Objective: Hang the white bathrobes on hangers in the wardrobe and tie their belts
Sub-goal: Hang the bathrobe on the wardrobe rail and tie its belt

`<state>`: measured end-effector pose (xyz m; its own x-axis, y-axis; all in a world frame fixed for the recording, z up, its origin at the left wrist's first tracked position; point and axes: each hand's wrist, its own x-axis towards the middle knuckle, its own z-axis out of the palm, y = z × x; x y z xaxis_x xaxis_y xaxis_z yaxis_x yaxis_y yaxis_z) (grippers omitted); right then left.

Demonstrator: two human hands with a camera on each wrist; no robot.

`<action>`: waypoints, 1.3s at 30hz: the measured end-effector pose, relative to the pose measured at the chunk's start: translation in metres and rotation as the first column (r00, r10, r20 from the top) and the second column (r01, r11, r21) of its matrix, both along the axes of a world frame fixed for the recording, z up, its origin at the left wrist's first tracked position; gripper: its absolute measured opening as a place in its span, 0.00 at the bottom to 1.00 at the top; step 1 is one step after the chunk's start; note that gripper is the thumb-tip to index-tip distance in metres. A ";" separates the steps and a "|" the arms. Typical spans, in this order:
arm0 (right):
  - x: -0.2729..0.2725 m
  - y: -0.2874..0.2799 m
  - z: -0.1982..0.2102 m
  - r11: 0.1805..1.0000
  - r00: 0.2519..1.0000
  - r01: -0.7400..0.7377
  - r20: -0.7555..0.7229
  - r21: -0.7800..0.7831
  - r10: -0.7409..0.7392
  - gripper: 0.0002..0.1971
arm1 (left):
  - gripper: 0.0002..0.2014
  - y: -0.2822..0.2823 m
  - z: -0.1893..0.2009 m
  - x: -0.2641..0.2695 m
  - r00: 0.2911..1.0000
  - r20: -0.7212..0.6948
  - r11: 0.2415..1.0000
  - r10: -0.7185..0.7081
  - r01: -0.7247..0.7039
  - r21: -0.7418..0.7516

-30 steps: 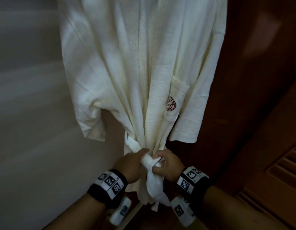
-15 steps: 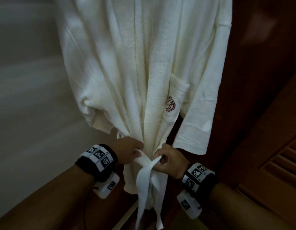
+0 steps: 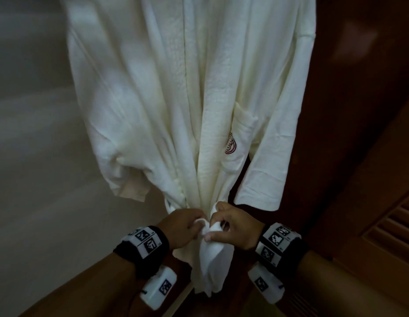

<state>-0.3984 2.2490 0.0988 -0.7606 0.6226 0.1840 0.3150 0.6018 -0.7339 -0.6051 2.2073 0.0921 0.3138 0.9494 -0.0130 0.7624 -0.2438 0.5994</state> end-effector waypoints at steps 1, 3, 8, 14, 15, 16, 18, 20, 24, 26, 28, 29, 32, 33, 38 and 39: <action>0.000 -0.002 0.001 0.999 1.000 -0.030 0.002 -0.038 0.030 0.07 | 0.10 0.002 -0.001 0.000 0.997 -0.031 0.998 0.066 -0.065 0.026; -0.001 -0.005 0.002 0.994 0.998 -0.068 -0.003 -0.089 0.068 0.06 | 0.14 0.005 -0.001 -0.001 0.986 -0.124 0.992 0.112 -0.105 0.066; -0.004 0.005 -0.005 0.996 0.996 0.091 0.000 -0.019 -0.091 0.12 | 0.11 0.003 -0.002 -0.004 0.996 0.081 0.981 -0.034 0.049 -0.187; -0.004 0.008 -0.012 0.970 0.971 0.224 -0.064 -0.096 -0.230 0.09 | 0.14 -0.011 0.004 -0.002 0.834 0.512 0.913 0.206 0.025 -0.408; -0.005 0.007 -0.016 0.961 0.962 0.247 -0.092 -0.126 -0.259 0.08 | 0.13 -0.012 0.007 -0.001 0.860 0.486 0.930 0.160 0.035 -0.367; -0.006 0.006 -0.018 0.946 0.949 0.269 -0.116 -0.182 -0.292 0.08 | 0.14 -0.013 0.009 0.000 0.887 0.450 0.945 0.102 0.054 -0.321; -0.008 0.004 -0.023 0.865 0.918 0.314 -0.108 -0.393 -0.382 0.16 | 0.13 -0.016 0.015 0.002 0.893 0.445 0.965 0.061 0.060 -0.253; -0.014 -0.002 -0.026 0.680 0.873 0.273 -0.122 -0.681 -0.473 0.26 | 0.11 -0.014 0.019 0.001 0.863 0.497 0.977 0.091 0.019 -0.211; -0.007 -0.013 -0.017 0.413 0.822 0.014 -0.225 -0.911 -0.523 0.32 | 0.12 -0.005 0.015 -0.011 0.885 0.445 0.988 0.140 -0.094 -0.126; 0.009 -0.012 0.002 0.422 0.892 -0.078 -0.253 -0.903 -0.375 0.33 | 0.11 0.000 0.002 -0.020 0.968 0.176 0.983 0.178 -0.181 0.003; 0.021 -0.007 0.026 0.481 0.938 -0.051 -0.207 -0.875 -0.277 0.30 | 0.17 0.001 -0.011 -0.028 0.965 -0.028 0.956 0.261 -0.255 0.142; 0.025 -0.004 0.040 0.497 0.945 -0.062 -0.211 -0.866 -0.251 0.27 | 0.21 0.001 -0.017 -0.033 0.956 -0.095 0.943 0.278 -0.252 0.219; 0.028 0.006 0.088 0.529 0.894 -0.215 -0.383 -0.821 -0.232 0.25 | 0.20 0.001 -0.034 -0.046 0.930 -0.254 0.892 0.266 -0.138 0.431; 0.029 0.009 0.107 0.539 0.860 -0.281 -0.458 -0.794 -0.226 0.28 | 0.16 0.000 -0.037 -0.050 0.922 -0.277 0.889 0.270 -0.128 0.440; 0.015 0.020 0.199 0.744 0.746 -0.337 -0.646 -0.577 -0.163 0.21 | 0.03 -0.013 -0.040 -0.061 0.865 -0.438 0.928 0.247 -0.080 0.365; 0.007 0.021 0.212 0.785 0.736 -0.332 -0.664 -0.522 -0.130 0.23 | 0.04 -0.017 -0.037 -0.060 0.852 -0.477 0.943 0.217 -0.056 0.329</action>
<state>-0.3913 2.2697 0.3107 -0.6584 0.6993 0.2784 -0.4005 -0.0124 -0.9162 -0.6654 2.1904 0.0548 0.2071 0.9664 0.1522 0.9753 -0.2161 0.0448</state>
